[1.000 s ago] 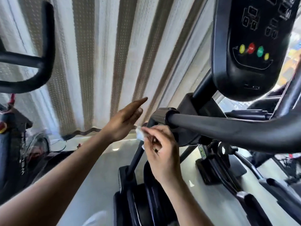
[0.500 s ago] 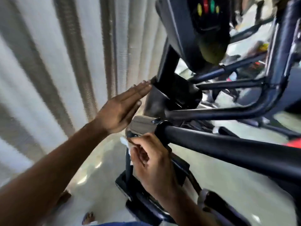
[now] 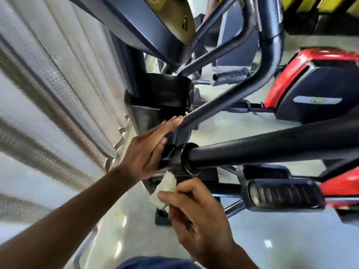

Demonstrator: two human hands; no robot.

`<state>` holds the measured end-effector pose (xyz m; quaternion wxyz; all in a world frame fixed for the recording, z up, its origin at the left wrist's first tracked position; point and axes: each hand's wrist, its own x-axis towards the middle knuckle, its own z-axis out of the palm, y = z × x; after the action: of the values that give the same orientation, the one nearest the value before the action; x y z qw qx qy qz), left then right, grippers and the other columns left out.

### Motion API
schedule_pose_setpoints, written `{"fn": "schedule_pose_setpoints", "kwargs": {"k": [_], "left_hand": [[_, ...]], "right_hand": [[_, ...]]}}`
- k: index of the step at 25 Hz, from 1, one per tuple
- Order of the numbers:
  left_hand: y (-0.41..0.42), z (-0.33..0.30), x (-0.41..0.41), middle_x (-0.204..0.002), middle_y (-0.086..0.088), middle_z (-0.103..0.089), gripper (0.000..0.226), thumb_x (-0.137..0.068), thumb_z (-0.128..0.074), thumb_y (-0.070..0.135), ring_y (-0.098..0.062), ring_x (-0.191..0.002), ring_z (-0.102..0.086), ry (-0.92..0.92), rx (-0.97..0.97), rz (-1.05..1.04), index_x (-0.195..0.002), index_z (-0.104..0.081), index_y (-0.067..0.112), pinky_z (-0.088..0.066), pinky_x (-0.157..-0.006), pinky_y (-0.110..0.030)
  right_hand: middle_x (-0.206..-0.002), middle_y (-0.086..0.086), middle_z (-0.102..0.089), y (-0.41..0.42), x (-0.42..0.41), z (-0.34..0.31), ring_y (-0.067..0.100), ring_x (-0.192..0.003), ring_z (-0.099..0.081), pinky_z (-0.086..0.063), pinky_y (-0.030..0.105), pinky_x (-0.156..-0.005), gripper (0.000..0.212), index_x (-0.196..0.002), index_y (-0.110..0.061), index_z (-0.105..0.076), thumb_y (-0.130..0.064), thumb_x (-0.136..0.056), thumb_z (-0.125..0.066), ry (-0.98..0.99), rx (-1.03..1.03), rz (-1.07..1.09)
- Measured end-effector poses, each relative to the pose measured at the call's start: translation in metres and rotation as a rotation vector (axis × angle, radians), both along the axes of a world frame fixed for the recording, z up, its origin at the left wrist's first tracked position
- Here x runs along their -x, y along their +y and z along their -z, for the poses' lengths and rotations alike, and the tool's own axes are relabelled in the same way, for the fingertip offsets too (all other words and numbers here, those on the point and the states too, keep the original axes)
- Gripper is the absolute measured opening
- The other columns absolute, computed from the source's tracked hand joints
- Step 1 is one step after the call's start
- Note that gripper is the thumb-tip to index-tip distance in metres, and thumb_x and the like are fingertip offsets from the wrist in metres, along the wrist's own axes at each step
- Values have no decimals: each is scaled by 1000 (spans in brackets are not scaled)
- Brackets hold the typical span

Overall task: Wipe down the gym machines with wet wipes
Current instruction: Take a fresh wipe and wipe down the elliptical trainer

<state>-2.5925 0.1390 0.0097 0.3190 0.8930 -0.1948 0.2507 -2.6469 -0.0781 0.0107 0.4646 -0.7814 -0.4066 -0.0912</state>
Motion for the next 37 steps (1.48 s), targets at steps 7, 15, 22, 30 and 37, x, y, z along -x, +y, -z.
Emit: {"fn": "schedule_pose_setpoints", "kwargs": {"k": [7, 15, 22, 30, 37], "left_hand": [[3, 4, -6, -154, -13, -50, 60, -113, -25, 35, -22, -138, -55, 124, 144, 170, -147, -45, -9, -48, -110, -48], [21, 7, -23, -173, -14, 4, 68, -112, -28, 37, -30, -159, -10, 31, -167, 628, -163, 8, 9, -17, -128, -34], [22, 10, -33, -173, -13, 8, 70, -110, -30, 31, -31, -160, -4, 98, -46, 839, -162, 8, 1, -12, -129, -38], [-10, -23, -43, -174, 0, 4, 67, -111, -31, 34, -20, -160, -8, 141, 50, 1018, -164, 0, 8, -14, -127, -25], [-18, -26, -45, -174, 8, 3, 67, -111, -31, 41, -13, -159, -8, 52, 38, 1022, -165, 3, 20, -15, -126, -25]], "right_hand": [[-99, -3, -56, -2, 8, -31, 9, -74, -56, -47, 15, -65, 21, -109, -19, -76, -17, -103, -55, -213, -128, 280], [-103, 5, -60, 33, 5, -39, 22, -83, -62, -54, 27, -80, 27, -125, -6, -72, -16, -102, -63, -315, 75, 897], [-98, 6, -58, 65, 8, -29, 2, -90, -56, -38, 4, -96, 22, -119, 0, -73, -4, -100, -63, -303, 85, 1123], [-98, 6, -54, -5, -7, -117, 7, -83, -52, -38, 7, -81, 23, -120, -11, -74, -9, -103, -58, -500, 133, 1535], [-102, 1, -59, 31, 8, -68, 12, -89, -65, -52, 18, -87, 21, -116, -8, -74, -2, -99, -64, -485, 241, 1306]]}}
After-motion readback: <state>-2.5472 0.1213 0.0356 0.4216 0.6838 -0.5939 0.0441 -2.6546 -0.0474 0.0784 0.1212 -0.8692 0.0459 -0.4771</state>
